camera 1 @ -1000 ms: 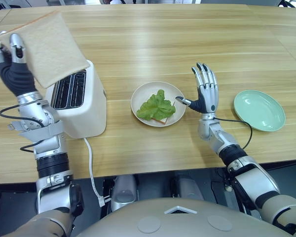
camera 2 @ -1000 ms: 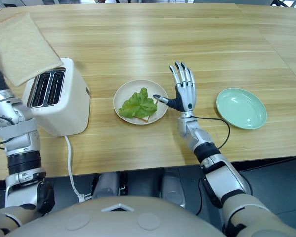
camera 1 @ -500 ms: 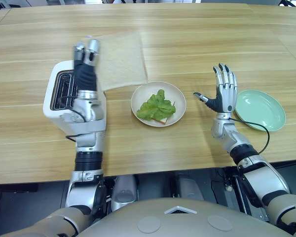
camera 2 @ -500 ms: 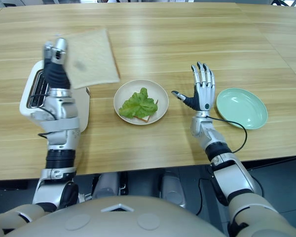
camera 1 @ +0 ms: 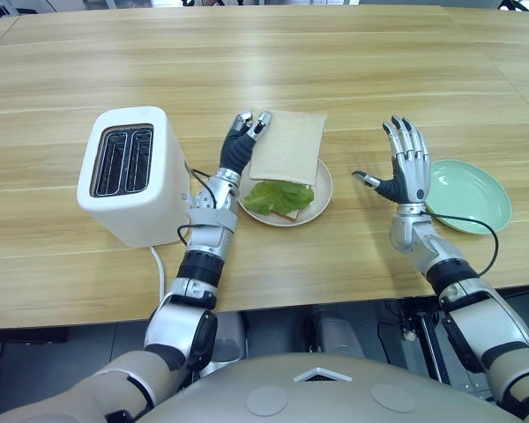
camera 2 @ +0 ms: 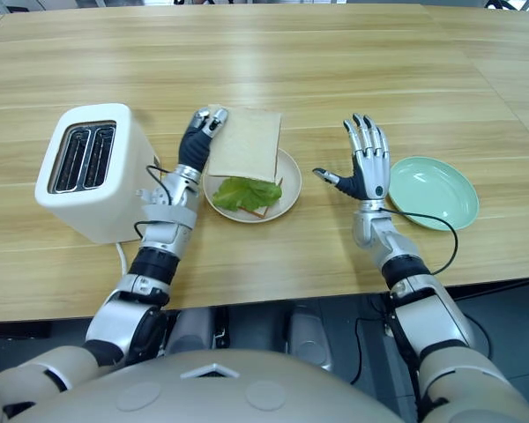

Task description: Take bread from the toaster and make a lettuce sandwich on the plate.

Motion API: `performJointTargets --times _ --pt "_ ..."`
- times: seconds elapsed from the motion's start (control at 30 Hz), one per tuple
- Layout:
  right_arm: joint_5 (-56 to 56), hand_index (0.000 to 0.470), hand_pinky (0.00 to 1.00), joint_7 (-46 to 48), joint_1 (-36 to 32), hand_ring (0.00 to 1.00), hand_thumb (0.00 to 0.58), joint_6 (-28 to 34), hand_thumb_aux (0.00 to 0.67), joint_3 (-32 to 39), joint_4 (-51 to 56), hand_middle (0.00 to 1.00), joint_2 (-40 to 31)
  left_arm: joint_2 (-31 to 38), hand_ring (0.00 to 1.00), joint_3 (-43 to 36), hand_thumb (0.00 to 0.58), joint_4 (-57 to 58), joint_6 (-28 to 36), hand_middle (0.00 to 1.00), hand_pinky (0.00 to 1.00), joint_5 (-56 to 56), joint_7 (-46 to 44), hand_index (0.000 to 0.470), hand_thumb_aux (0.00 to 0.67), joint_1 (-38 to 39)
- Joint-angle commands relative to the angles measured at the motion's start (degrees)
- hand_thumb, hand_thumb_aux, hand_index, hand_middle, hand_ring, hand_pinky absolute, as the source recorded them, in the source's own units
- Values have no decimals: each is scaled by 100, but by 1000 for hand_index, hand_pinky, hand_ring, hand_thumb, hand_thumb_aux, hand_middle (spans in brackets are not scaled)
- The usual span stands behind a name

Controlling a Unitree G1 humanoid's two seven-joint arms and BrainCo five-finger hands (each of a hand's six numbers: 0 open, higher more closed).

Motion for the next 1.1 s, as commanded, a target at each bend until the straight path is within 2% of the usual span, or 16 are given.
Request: performJointTargets --times 0.03,0.33,0.63,0.83,1.0,1.1 --pt "199 0 0 501 315 0 0 -501 0 -84 -753 0 -244 12 1000 76 580 1224 -275 1000 1000 148 -111 460 670 -466" --pt "666 0 0 1939 1011 0 0 -1439 0 -171 -2648 0 -448 43 1000 123 580 2808 -540 1000 1000 514 113 460 670 -1058" --pt "1151 0 0 3697 1310 0 0 -1903 0 79 -3381 0 -224 102 1000 82 580 3419 -475 1000 1000 923 423 460 670 -1208" --pt "754 0 0 4258 1034 0 0 -1760 0 412 -2660 0 183 167 1000 62 580 3618 -362 1000 1000 1151 679 460 670 -1245" --pt "-76 0 0 3661 108 0 0 -1172 0 708 -853 0 676 171 1000 29 580 3731 -219 1000 1000 1336 809 460 670 -1228" --pt "-381 0 0 3331 -375 0 0 -1026 0 937 32 0 901 163 1000 36 580 3778 -161 1000 1000 1396 865 460 670 -1255"
